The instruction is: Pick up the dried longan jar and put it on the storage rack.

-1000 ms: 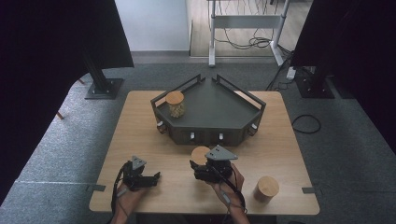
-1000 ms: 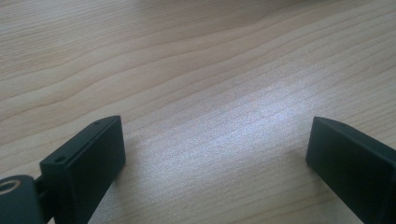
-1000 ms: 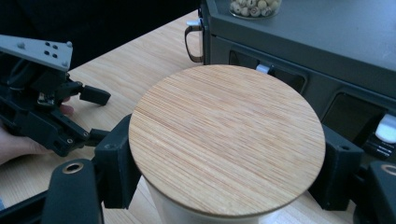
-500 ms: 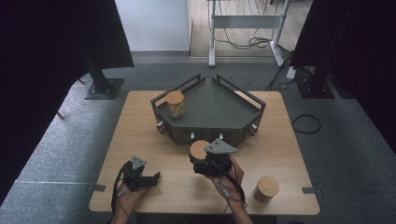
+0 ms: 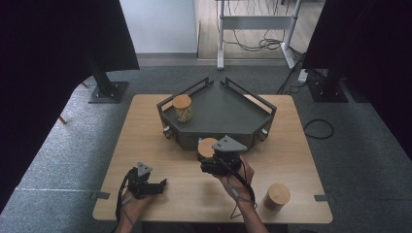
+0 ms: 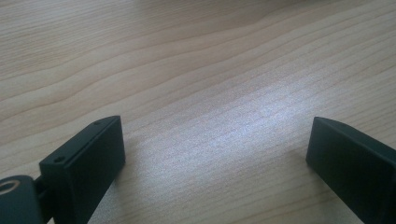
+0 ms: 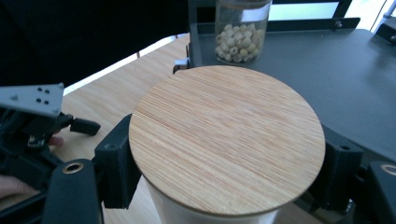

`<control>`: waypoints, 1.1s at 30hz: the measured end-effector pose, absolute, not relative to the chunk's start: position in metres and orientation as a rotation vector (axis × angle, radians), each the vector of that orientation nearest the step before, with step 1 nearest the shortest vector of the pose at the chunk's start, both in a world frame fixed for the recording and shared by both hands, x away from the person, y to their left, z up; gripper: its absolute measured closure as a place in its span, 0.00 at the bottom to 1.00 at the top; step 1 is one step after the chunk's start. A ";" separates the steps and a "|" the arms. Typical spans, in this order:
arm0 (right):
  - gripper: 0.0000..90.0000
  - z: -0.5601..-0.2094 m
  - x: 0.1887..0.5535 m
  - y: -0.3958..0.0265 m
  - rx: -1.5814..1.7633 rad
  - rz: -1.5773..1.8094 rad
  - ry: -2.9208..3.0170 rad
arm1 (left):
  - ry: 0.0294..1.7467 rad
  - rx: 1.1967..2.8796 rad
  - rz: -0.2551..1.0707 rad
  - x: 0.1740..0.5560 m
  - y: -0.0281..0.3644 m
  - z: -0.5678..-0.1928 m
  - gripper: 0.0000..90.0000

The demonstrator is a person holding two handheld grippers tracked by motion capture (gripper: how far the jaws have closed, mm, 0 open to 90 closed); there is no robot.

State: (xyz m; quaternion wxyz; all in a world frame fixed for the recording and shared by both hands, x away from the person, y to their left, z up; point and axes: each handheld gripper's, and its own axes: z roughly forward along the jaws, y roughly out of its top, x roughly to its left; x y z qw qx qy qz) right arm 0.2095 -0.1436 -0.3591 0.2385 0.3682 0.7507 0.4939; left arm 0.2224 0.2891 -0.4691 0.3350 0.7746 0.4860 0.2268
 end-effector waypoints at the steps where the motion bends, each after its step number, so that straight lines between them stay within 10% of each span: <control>1: 0.28 -0.358 0.210 -0.143 1.011 1.352 2.051 | 1.268 2.021 0.592 0.222 0.289 -0.469 0.05; 33: 0.28 -0.339 0.247 -0.136 1.040 1.323 2.005 | 1.267 2.021 0.591 0.222 0.289 -0.469 0.05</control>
